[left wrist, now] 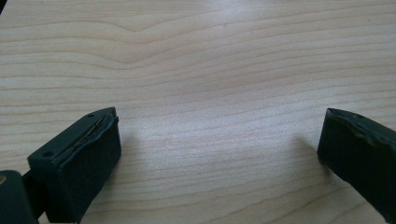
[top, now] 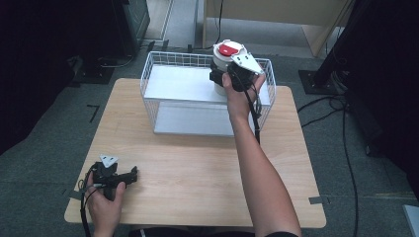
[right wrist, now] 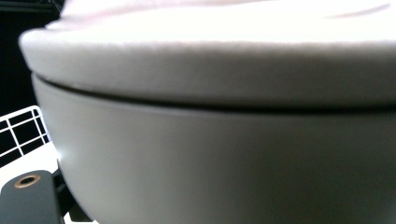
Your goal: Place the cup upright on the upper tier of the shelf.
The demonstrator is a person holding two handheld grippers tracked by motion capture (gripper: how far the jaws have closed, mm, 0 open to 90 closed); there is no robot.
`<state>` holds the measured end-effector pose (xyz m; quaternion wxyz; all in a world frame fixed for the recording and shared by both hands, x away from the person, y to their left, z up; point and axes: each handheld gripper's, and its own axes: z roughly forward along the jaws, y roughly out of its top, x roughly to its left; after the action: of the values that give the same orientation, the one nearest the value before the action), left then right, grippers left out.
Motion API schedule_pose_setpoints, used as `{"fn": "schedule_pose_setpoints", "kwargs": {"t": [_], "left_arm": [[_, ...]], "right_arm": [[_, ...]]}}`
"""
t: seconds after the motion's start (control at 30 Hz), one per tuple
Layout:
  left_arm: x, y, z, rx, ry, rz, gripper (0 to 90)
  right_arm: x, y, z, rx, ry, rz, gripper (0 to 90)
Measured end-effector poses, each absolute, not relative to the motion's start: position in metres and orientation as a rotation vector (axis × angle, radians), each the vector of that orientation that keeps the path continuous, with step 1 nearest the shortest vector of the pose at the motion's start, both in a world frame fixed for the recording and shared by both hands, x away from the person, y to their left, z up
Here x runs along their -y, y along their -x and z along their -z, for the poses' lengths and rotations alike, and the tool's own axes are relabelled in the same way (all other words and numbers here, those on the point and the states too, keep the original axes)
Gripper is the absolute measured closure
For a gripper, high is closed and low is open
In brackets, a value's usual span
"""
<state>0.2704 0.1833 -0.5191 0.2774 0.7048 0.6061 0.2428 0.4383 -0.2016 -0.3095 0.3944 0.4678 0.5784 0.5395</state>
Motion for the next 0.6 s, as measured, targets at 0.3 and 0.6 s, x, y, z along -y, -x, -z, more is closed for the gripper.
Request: {"fn": "schedule_pose_setpoints", "kwargs": {"t": [0.3,0.6], "left_arm": [[-0.183,-0.270,0.519,-1.627,-1.891,-0.652,0.0],[-0.183,-0.270,0.519,-1.627,-1.895,-0.651,0.0]], "right_arm": [[0.207,-0.433,0.310,-1.475,-1.189,-1.400,6.8],[0.213,-0.427,0.310,-1.526,-1.177,-1.435,0.0]]}}
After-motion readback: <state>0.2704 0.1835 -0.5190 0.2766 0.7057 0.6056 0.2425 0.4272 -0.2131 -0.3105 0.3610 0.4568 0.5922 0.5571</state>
